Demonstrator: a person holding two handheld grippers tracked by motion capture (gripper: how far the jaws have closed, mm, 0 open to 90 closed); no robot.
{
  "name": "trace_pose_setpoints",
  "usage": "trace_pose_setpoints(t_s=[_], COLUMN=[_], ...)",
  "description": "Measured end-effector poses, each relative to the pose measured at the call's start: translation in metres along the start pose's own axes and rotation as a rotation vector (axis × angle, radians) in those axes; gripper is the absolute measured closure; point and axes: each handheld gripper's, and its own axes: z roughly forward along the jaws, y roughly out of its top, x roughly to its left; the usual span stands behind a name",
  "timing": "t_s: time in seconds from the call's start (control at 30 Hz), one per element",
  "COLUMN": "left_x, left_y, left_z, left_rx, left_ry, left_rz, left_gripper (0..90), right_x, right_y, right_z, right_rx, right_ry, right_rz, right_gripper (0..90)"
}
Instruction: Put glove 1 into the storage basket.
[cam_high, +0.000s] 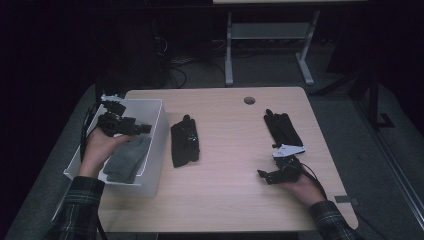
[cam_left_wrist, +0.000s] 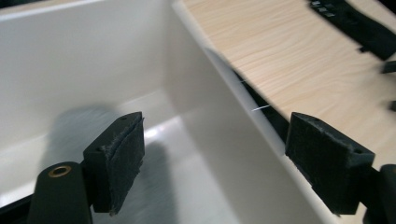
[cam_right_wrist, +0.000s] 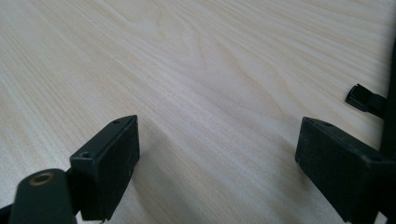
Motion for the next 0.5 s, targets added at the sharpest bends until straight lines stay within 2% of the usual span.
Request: trace_pose_setpoints(t_s=[0.27, 0.4, 0.5], left_x=[-0.042, -0.06, -0.071], left_y=[0.017, 0.02, 0.019], left_z=[0.012, 0.02, 0.03], left_rx=[-0.001, -0.004, -0.003], left_ry=[-0.049, -0.067, -0.087], left_rz=[0.072, 0.102, 0.11], left_gripper=[17.9, 17.9, 17.9], right_x=[0.0, 0.0, 0.0], right_y=[0.0, 0.0, 0.0], right_z=[0.0, 0.0, 0.0], right_rx=[-0.001, -0.001, -0.001], right_ry=[0.001, 0.001, 0.001], right_rz=[0.0, 0.0, 0.0], right_gripper=[13.5, 13.5, 13.5])
